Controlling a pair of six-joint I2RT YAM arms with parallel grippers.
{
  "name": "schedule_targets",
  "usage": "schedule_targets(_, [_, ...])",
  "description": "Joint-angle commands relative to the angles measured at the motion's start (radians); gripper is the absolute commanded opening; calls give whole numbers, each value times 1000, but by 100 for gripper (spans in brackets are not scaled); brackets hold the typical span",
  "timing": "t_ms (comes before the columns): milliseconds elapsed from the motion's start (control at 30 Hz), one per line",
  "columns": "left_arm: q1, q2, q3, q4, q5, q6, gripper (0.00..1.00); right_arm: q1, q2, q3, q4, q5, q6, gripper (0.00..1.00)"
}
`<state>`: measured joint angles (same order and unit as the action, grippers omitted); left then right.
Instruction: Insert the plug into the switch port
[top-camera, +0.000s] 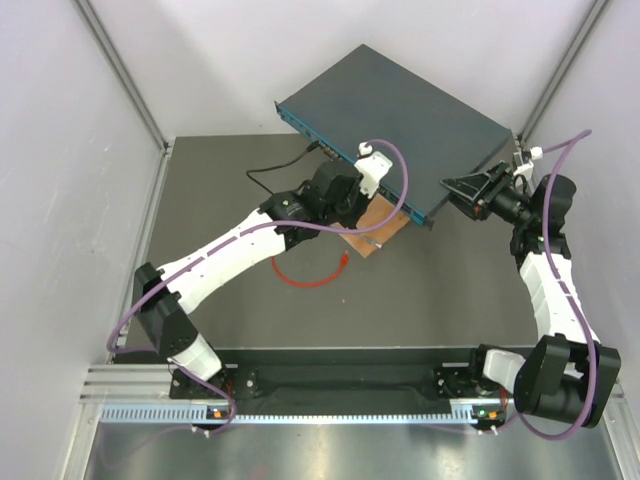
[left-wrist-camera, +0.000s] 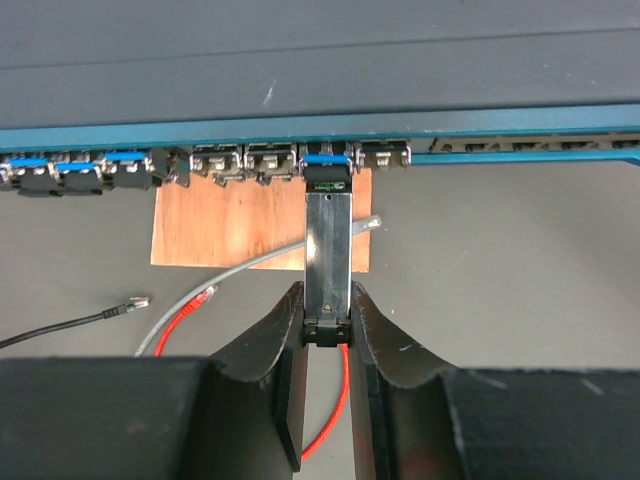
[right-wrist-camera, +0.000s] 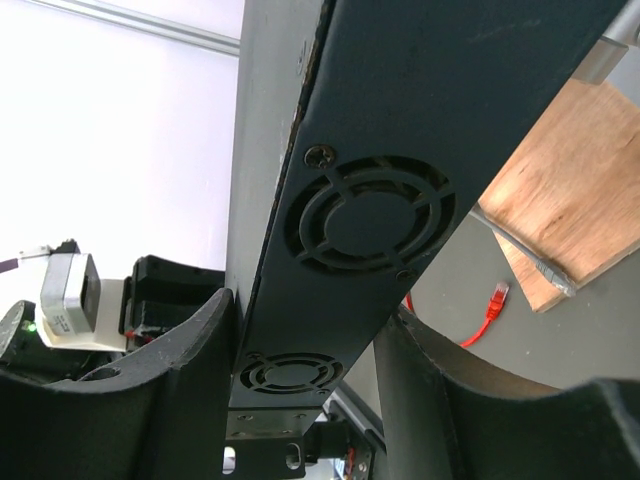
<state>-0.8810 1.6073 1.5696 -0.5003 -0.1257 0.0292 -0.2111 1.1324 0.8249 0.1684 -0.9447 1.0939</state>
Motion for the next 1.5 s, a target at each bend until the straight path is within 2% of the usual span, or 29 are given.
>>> schedule_targets(0, [7, 8, 47, 29, -17, 9, 0, 30, -14, 28, 118, 1, -127, 0])
schedule_targets(867, [10, 45, 145, 39, -15, -67, 0, 47, -16, 25, 102, 0, -141, 0])
schedule_targets(1467, [10, 121, 208, -64, -12, -144, 0, 53, -23, 37, 79, 4, -163, 0])
